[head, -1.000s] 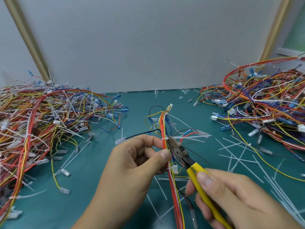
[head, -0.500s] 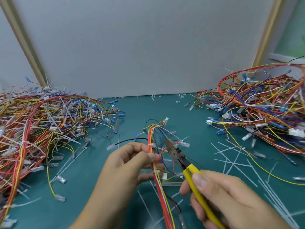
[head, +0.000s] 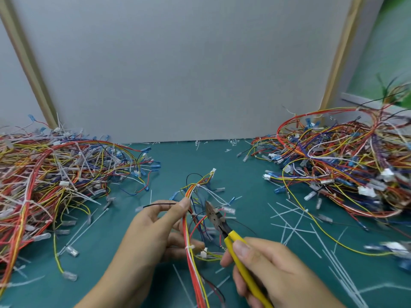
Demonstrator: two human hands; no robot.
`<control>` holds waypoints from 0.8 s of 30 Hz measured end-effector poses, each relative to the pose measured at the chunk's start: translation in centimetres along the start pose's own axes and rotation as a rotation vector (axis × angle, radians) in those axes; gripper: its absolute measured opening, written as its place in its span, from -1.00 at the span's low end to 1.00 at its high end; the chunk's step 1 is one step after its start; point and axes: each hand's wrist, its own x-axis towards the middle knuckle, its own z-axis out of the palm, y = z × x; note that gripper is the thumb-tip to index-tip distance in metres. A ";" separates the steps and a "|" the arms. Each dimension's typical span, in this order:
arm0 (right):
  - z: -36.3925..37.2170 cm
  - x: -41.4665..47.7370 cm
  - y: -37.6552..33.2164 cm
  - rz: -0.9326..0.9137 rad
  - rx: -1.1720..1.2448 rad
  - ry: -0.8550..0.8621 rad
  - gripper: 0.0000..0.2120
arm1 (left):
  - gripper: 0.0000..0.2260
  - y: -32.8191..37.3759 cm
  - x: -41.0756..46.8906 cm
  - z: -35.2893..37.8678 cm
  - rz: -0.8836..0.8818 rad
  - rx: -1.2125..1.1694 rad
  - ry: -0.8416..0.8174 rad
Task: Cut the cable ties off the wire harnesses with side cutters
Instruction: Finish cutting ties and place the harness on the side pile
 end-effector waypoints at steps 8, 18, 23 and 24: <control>0.4 -0.5 -0.5 0.042 0.136 0.002 -0.60 | -0.95 0.2 -0.5 -0.8 0.059 0.046 0.008; 0.2 -0.8 -0.8 0.046 0.260 -0.042 -0.62 | -0.89 0.3 -0.9 -0.5 0.108 -0.048 -0.091; -0.5 -0.9 -1.1 -0.034 0.287 -0.086 -0.50 | -0.84 0.2 -1.0 -0.3 0.155 -0.036 -0.145; -0.7 -0.9 -1.2 -0.043 0.298 -0.092 -0.49 | -0.86 0.2 -1.0 -0.2 0.153 -0.042 -0.159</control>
